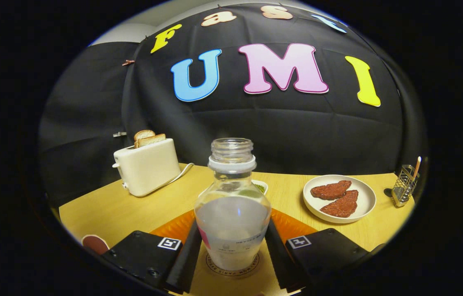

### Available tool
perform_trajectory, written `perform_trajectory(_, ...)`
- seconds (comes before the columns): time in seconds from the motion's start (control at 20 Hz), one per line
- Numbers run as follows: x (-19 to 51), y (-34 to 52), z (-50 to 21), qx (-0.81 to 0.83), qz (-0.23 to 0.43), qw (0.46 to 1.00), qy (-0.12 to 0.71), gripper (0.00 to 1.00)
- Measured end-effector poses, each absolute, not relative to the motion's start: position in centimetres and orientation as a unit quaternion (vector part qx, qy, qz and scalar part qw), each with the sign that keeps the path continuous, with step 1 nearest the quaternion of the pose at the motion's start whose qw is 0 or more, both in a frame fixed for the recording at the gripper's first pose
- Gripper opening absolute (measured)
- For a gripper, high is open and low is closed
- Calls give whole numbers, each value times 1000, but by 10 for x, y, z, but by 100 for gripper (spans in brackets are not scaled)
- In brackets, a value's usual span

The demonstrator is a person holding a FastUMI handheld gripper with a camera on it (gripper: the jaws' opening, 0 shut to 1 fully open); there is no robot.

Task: Take the bottle from table, then pour the juice into the cup, finally place the bottle on the coaster

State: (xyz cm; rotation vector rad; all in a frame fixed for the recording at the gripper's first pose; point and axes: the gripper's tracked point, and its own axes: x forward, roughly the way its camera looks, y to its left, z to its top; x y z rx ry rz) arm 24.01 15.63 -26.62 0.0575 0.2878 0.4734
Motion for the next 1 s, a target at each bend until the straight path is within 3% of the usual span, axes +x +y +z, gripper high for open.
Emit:
perform_trajectory(0.05,239,157,-267,26,236,961,143,80)
perform_trajectory(0.15,235,153,-268,22,233,960,152,99)
perform_trajectory(0.6,203,143,-245,9,251,953,170,100)
perform_trajectory(1.0,145,117,-179,-22,271,953,136,100)
